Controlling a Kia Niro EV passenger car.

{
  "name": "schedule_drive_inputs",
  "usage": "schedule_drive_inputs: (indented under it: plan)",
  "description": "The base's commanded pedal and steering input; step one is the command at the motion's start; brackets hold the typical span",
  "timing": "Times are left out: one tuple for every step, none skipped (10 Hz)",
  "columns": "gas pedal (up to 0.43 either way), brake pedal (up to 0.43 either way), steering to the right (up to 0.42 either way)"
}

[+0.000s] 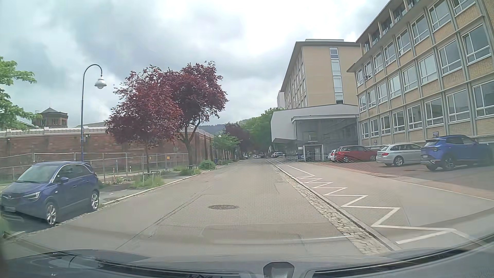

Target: Follow the waypoints while adhering to traffic rules and regulations

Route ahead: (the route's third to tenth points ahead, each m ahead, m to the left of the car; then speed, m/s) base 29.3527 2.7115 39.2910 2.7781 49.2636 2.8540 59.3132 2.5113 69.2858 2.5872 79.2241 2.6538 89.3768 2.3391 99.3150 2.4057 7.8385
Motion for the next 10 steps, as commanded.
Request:
schedule_drive_inputs:
  plan:
    - [0.098, 0.000, -0.009]
    - [0.098, 0.000, -0.001]
    - [0.098, 0.000, 0.003]
    - [0.098, 0.000, 0.003]
    - [0.098, 0.000, 0.004]
    - [0.098, 0.000, 0.004]
    - [0.098, 0.000, 0.005]
    - [0.098, 0.000, 0.004]
    - [0.098, 0.000, 0.006]
    - [0.098, 0.000, 0.007]
